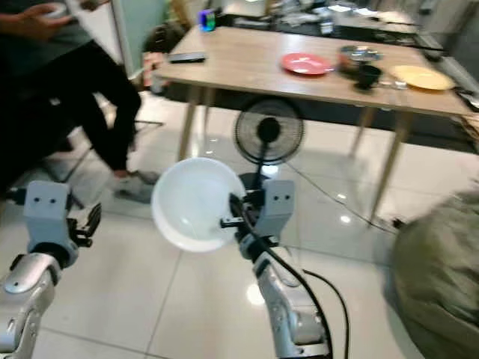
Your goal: Setting the table
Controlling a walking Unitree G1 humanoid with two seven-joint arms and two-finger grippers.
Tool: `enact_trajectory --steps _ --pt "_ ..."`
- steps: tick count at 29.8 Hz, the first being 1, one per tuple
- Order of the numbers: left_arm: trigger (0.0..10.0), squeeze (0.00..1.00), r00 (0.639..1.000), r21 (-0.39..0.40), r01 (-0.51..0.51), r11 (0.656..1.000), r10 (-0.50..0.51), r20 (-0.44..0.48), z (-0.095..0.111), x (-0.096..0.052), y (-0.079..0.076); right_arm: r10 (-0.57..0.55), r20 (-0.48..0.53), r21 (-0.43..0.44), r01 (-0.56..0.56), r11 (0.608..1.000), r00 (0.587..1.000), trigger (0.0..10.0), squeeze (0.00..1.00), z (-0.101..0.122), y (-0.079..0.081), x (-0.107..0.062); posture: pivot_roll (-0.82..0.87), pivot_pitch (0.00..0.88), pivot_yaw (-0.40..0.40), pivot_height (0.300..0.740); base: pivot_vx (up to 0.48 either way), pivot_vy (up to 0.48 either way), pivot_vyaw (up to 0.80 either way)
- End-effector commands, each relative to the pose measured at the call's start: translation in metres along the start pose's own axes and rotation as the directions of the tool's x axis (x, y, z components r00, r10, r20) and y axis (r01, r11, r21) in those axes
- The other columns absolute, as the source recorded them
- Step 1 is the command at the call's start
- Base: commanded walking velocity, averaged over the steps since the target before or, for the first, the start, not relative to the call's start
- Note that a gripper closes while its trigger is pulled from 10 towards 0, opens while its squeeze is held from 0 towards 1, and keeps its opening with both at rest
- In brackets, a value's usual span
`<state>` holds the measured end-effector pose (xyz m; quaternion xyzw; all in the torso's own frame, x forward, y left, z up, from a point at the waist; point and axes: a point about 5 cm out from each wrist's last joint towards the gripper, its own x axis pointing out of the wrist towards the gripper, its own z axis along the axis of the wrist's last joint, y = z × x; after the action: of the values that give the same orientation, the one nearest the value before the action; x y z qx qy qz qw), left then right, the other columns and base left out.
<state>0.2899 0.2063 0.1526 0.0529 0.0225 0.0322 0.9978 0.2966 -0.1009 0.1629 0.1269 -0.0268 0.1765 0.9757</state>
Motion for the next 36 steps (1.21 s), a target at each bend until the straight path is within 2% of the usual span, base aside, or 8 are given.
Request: enact_trajectory --steps 1,30,36 --pt "10.0 0.00 1.000 -0.011 0.008 1.000 -0.008 -0.021 -0.0049 -0.0007 -0.0015 -0.006 -0.004 0.002 0.006 1.000 1.000 10.0 0.00 -0.0010 -0.0025 -0.0021 0.00 0.047 0.082 0.740 0.000 0.000 -0.80" --pt "10.0 0.00 1.000 0.000 -0.005 1.000 0.005 -0.010 -0.0034 0.0009 -0.0006 -0.002 0.016 0.013 0.001 1.000 1.000 10.0 0.00 0.0014 -0.0023 0.0000 0.00 0.041 0.086 0.740 0.000 0.000 -0.79" --pt "10.0 0.00 0.998 0.019 -0.052 0.998 0.052 0.025 0.0017 0.0030 0.0039 0.030 0.051 0.018 -0.031 0.999 0.998 10.0 0.00 0.0079 0.0008 0.0011 0.01 0.042 0.086 0.740 0.363 0.000 0.00"
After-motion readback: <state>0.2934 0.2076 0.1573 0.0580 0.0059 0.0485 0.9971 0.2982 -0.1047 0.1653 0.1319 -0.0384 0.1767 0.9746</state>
